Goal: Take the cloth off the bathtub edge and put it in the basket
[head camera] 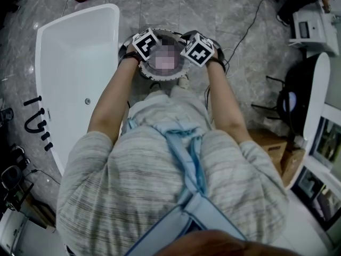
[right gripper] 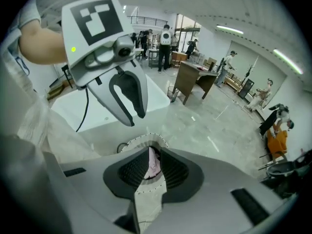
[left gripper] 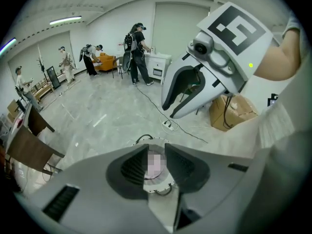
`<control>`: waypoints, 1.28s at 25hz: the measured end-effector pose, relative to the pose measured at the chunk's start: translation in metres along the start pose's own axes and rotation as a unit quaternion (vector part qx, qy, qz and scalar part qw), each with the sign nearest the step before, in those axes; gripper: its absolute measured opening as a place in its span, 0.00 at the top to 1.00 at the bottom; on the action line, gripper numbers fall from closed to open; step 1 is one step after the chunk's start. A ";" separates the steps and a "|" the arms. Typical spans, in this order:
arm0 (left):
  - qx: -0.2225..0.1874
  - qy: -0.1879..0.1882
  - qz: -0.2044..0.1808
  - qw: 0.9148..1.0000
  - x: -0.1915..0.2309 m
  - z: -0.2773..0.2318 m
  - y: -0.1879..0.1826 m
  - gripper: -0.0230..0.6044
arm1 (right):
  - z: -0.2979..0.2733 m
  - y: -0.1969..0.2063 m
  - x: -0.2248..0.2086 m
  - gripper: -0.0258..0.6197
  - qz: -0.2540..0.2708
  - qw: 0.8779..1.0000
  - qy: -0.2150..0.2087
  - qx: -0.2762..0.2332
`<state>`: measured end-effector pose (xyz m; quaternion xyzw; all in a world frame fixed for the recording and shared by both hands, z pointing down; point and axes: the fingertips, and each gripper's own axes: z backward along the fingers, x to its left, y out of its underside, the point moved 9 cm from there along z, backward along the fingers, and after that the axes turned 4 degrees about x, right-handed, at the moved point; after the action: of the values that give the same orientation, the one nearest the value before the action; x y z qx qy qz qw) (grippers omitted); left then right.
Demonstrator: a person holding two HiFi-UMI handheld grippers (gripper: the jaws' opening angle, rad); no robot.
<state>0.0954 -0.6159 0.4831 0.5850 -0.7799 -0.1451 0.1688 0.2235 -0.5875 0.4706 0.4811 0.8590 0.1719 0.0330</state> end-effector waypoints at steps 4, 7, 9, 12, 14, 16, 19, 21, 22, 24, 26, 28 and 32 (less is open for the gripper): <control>-0.054 -0.009 0.026 0.998 0.004 0.020 -0.004 0.82 | 0.022 -0.007 -0.012 0.88 -0.047 0.996 -0.004 -0.080; -0.097 -0.010 0.043 0.994 0.004 0.033 -0.003 0.82 | 0.038 -0.010 -0.022 0.88 -0.066 0.987 0.000 -0.148; -0.139 -0.015 0.048 0.989 0.004 0.047 -0.003 0.82 | 0.050 -0.012 -0.025 0.88 -0.079 0.979 -0.001 -0.188; -0.210 -0.010 0.053 0.976 0.002 0.069 -0.003 0.82 | 0.070 -0.011 -0.024 0.88 -0.101 0.962 -0.005 -0.254; -0.252 -0.005 0.056 0.966 -0.001 0.086 -0.002 0.82 | 0.084 -0.010 -0.020 0.88 -0.111 0.948 -0.006 -0.297; -0.292 -0.002 0.056 0.955 -0.006 0.103 -0.001 0.82 | 0.098 -0.006 -0.012 0.88 -0.123 0.934 -0.006 -0.336; -0.351 0.001 0.052 0.935 -0.018 0.127 0.004 0.82 | 0.115 -0.004 0.008 0.88 -0.137 0.914 -0.014 -0.382; -0.380 0.000 0.044 0.924 -0.027 0.140 0.007 0.82 | 0.122 -0.005 0.022 0.88 -0.136 0.907 -0.016 -0.398; -0.392 0.001 0.036 0.919 -0.032 0.146 0.008 0.82 | 0.126 -0.006 0.029 0.88 -0.134 0.905 -0.014 -0.404; -0.413 0.005 0.021 0.910 -0.041 0.154 0.009 0.82 | 0.132 -0.006 0.039 0.88 -0.132 0.898 -0.013 -0.419; -0.427 0.006 0.009 0.904 -0.049 0.160 0.008 0.82 | 0.138 -0.007 0.046 0.88 -0.131 0.889 -0.021 -0.439; -0.436 0.002 -0.001 0.900 -0.055 0.164 0.007 0.87 | 0.144 -0.008 0.051 0.88 -0.120 0.881 -0.031 -0.457; -0.451 0.006 -0.010 0.893 -0.066 0.173 0.008 0.96 | 0.159 -0.010 0.061 0.96 -0.102 0.872 -0.033 -0.478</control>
<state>0.0303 -0.5452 0.3244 0.4549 -0.6239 -0.4794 0.4171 0.2181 -0.4993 0.3246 0.3218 0.7149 0.5412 0.3040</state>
